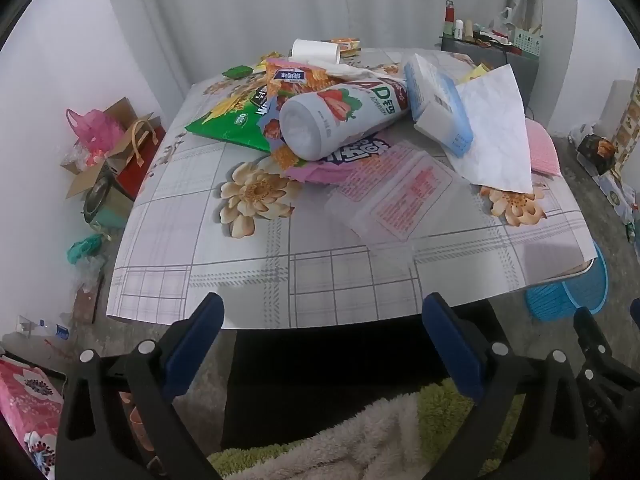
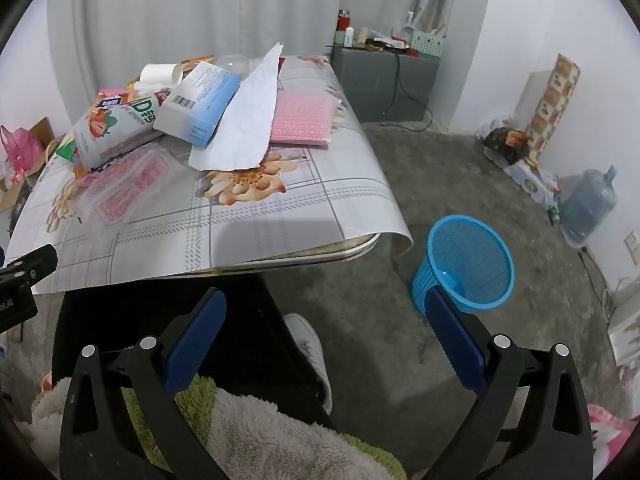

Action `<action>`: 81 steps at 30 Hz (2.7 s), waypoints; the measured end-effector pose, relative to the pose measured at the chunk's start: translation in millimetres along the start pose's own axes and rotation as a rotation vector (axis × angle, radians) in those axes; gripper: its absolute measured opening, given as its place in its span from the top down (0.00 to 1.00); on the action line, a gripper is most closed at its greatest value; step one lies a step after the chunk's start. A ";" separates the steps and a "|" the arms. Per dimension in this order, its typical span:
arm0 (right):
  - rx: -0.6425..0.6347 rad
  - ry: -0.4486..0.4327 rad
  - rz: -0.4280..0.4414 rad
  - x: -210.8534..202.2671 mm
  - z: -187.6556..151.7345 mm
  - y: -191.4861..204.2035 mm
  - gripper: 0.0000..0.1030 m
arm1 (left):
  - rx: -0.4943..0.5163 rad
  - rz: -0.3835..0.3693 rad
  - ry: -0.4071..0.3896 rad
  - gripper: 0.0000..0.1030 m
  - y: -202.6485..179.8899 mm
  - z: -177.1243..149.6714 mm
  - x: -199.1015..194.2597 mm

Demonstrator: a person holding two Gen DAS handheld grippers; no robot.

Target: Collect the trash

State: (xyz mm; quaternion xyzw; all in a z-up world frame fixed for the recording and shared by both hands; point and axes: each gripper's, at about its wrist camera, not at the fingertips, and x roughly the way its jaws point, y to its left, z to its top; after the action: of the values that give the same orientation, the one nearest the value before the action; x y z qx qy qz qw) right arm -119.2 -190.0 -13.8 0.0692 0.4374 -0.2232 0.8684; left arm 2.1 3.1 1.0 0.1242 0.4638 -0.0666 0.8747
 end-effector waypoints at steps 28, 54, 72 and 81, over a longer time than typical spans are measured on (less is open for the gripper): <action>0.002 -0.006 0.003 -0.4 2.1 -3.6 0.08 | 0.001 0.003 -0.004 0.06 1.6 -0.5 0.6; 0.004 -0.007 0.004 -2.1 5.7 -6.9 0.08 | 0.002 0.006 -0.004 0.06 2.2 -0.2 1.2; 0.010 -0.093 -0.021 7.1 41.4 -3.1 0.08 | -0.046 -0.016 -0.069 0.06 25.6 24.8 7.3; 0.021 -0.220 0.026 9.3 89.1 -5.7 0.08 | -0.048 -0.246 -0.240 0.06 53.7 42.3 6.5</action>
State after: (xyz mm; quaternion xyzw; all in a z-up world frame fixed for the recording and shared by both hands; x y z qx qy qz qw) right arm -52.0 -226.3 33.5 0.0590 0.3361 -0.2228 0.9132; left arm 51.8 42.8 26.8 0.0366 0.3691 -0.1763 0.9118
